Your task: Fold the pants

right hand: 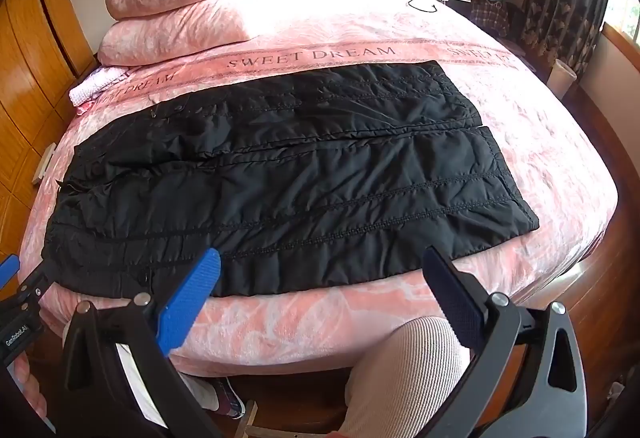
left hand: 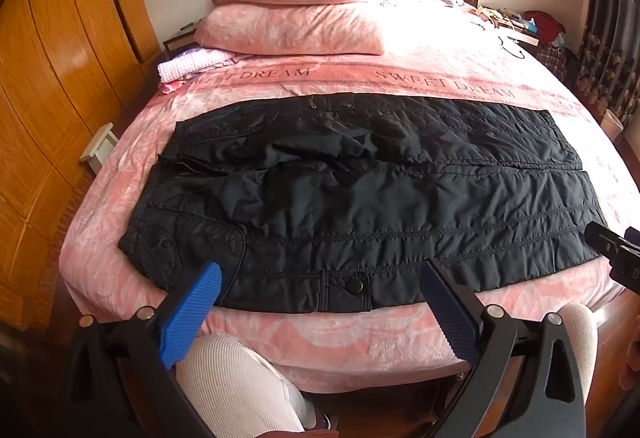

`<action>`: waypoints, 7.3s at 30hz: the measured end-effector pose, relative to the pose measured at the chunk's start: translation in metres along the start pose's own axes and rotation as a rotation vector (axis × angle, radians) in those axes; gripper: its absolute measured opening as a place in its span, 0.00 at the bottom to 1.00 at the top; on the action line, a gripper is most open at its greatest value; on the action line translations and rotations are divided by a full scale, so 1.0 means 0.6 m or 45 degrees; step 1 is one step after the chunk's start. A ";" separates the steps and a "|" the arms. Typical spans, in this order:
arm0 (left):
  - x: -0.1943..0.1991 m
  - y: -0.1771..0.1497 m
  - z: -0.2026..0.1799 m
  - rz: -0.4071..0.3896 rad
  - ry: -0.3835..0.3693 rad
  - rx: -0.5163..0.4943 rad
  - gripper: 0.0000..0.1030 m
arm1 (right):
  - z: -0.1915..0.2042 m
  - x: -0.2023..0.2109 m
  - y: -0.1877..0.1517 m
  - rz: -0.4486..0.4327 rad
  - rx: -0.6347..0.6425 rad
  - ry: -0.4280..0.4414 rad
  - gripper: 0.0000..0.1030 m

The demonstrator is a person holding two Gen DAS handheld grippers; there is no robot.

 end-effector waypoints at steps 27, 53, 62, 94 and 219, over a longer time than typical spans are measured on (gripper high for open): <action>0.000 0.001 -0.004 -0.010 0.015 -0.016 0.97 | -0.011 -0.001 0.000 -0.013 -0.021 0.013 0.98; -0.011 0.008 -0.011 0.000 0.013 -0.020 0.97 | -0.014 -0.011 0.006 -0.016 -0.026 0.000 0.98; -0.015 0.010 -0.012 -0.004 0.016 -0.021 0.97 | -0.014 -0.017 0.009 -0.012 -0.027 0.005 0.98; -0.040 0.017 -0.013 0.026 0.015 -0.033 0.97 | -0.016 -0.049 0.015 0.019 -0.021 -0.004 0.98; -0.186 -0.064 -0.080 0.217 -0.852 -0.266 0.81 | -0.022 -0.135 -0.015 -0.093 0.673 0.512 0.69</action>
Point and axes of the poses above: each gripper's, at about its wrist camera, not at the fingertips, and x roughly against the way its jaws point, z to its left, y to its top, the point moved 3 cm from there along -x, roughly the way its jaws point, and after that the axes turned 8 degrees about -y, right-handed, at the moved point
